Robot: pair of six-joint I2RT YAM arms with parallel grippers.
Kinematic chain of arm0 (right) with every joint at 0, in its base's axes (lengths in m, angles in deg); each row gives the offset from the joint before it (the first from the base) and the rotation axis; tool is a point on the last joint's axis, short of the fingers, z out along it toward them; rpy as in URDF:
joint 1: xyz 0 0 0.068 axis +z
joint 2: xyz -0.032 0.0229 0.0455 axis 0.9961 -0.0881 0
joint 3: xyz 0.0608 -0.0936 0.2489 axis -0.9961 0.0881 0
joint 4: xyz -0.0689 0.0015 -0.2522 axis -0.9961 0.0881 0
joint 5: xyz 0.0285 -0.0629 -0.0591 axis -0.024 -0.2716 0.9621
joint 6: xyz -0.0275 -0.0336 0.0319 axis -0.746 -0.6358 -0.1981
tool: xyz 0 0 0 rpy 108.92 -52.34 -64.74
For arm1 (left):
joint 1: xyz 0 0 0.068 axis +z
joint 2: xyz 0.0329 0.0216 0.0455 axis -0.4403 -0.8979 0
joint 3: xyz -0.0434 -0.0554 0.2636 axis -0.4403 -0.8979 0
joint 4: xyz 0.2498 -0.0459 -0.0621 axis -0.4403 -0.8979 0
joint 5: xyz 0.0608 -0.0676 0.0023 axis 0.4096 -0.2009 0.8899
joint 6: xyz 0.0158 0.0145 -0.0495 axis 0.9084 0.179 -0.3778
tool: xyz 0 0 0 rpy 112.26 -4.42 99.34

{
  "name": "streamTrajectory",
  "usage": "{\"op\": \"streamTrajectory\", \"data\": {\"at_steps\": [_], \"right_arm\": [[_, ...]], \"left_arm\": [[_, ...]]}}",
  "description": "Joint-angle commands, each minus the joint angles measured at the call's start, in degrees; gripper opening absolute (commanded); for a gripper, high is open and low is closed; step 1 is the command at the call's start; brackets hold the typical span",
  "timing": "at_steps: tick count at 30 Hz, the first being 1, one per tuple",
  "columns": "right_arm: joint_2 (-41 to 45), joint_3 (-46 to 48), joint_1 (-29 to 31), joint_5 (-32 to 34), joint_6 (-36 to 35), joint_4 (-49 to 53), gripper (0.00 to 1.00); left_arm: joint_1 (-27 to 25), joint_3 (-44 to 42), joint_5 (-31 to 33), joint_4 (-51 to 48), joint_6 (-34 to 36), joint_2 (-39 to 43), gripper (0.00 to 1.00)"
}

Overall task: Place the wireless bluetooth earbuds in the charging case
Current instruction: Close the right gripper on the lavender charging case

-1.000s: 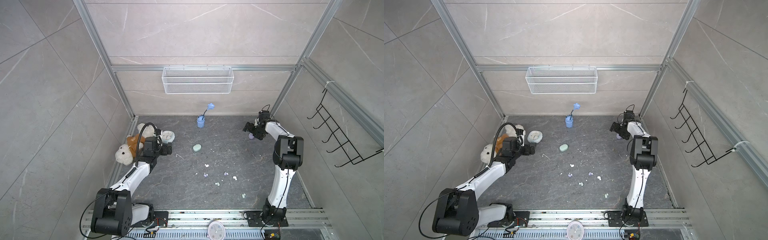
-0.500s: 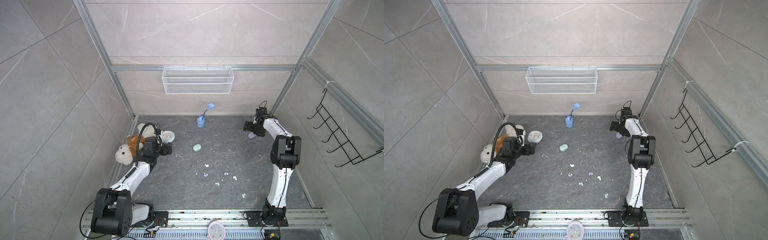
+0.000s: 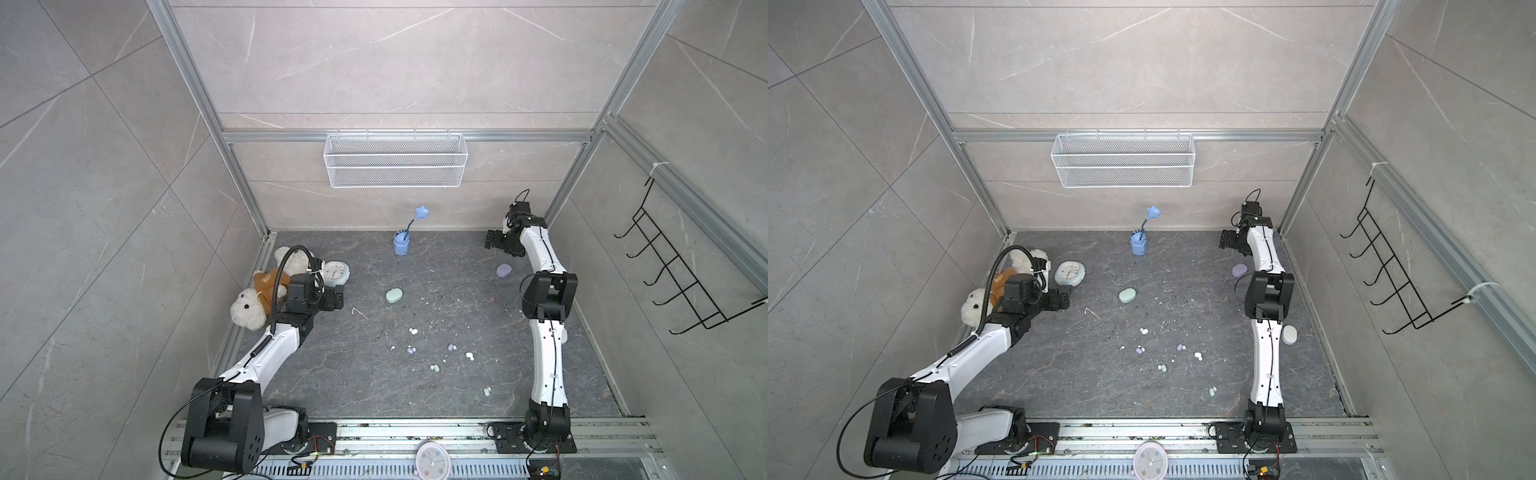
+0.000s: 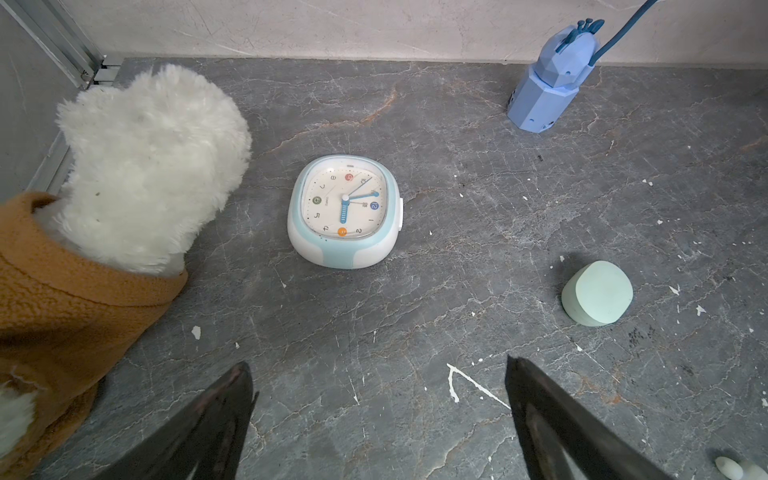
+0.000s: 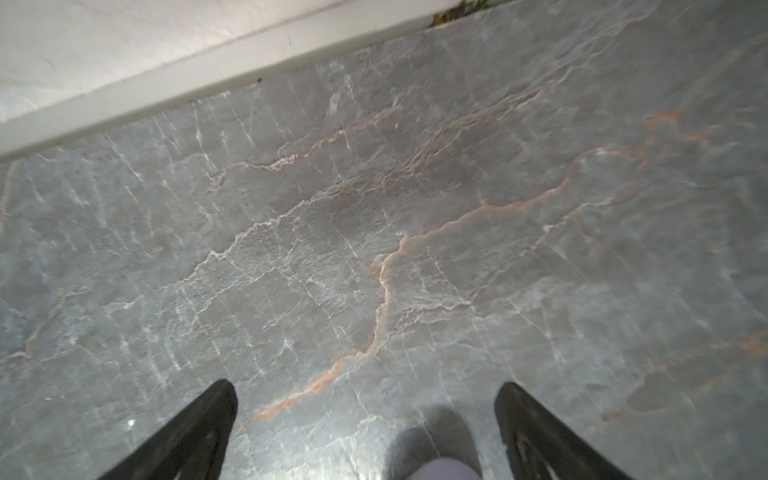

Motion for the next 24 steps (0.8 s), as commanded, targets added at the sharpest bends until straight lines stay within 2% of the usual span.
{"op": "streamTrajectory", "data": {"at_steps": [1, 4, 11, 24], "right_arm": [[-0.83, -3.21, -0.34, -1.38, -2.31, 9.38, 1.0], [0.19, -1.74, -0.36, -0.3, -3.22, 11.4, 1.0], [6.34, 9.68, -0.18, -1.39, -3.4, 7.1, 1.0], [11.32, 17.54, 1.18, -2.76, -4.37, 5.16, 0.96]], "left_arm": [[-0.07, 0.42, 0.04, -0.15, -0.1, 1.37, 0.97], [-0.14, 0.25, 0.12, -0.08, -0.03, 1.4, 0.97], [-0.14, 0.26, -0.27, 0.53, -0.15, 0.98, 0.96], [-0.14, 0.0, 0.05, 0.47, -0.03, 1.44, 0.96]]}}
